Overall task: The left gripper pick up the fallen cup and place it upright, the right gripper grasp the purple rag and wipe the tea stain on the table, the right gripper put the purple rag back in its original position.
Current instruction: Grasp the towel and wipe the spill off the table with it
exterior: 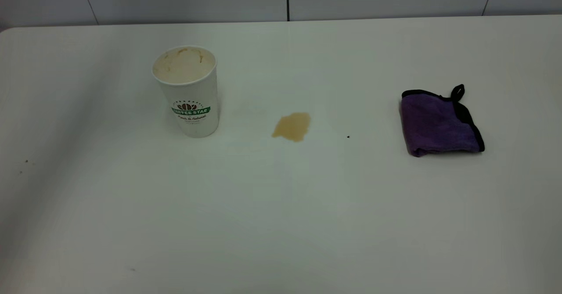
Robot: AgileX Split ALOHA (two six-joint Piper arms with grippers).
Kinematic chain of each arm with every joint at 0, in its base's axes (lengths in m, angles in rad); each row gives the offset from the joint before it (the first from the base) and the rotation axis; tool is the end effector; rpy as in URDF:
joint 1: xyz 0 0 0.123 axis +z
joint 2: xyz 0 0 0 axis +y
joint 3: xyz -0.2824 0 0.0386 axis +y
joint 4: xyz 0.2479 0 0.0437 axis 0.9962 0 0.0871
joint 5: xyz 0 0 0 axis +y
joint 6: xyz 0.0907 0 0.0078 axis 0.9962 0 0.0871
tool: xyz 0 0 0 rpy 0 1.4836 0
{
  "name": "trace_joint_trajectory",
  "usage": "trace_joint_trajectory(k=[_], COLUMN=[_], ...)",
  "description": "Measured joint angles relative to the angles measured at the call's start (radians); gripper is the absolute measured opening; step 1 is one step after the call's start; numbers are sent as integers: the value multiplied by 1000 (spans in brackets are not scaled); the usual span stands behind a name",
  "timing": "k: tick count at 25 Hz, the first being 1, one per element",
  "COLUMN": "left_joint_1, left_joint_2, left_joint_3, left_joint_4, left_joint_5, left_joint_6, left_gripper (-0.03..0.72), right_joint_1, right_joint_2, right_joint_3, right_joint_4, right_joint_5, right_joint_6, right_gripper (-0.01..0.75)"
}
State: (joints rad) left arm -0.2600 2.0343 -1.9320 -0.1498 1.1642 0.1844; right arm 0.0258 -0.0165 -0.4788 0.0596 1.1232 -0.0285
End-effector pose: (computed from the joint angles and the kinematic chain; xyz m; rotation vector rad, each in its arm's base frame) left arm 0.4283 -0.1268 0.2932 0.5626 2.6896 -0.2260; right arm -0.0079 0.0047 0.2664 -0.0622 2.1098 0.0705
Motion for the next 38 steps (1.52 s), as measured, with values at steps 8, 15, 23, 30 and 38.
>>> trace_joint_trajectory(k=[8, 15, 23, 30, 38], left_joint_1=[-59, -111, -110, -110, -110], left_joint_2=[-228, -463, -729, -954, -1188], left_joint_3=[22, 257, 717, 1131, 1391], left_joint_4=[2, 9, 95, 99, 99], left_joint_5=[1, 1, 1, -1, -44], left_joint_6=[-31, -37, -36, -34, -90], left_gripper=[444, 433, 433, 433, 433], right_joint_1=[0, 0, 0, 0, 0], right_joint_2=[0, 0, 0, 0, 0], right_joint_3=[0, 0, 0, 0, 0], right_joint_4=[0, 0, 0, 0, 0], right_joint_5=[0, 0, 0, 0, 0], right_joint_6=[0, 0, 0, 0, 0], right_gripper=[243, 243, 243, 243, 243])
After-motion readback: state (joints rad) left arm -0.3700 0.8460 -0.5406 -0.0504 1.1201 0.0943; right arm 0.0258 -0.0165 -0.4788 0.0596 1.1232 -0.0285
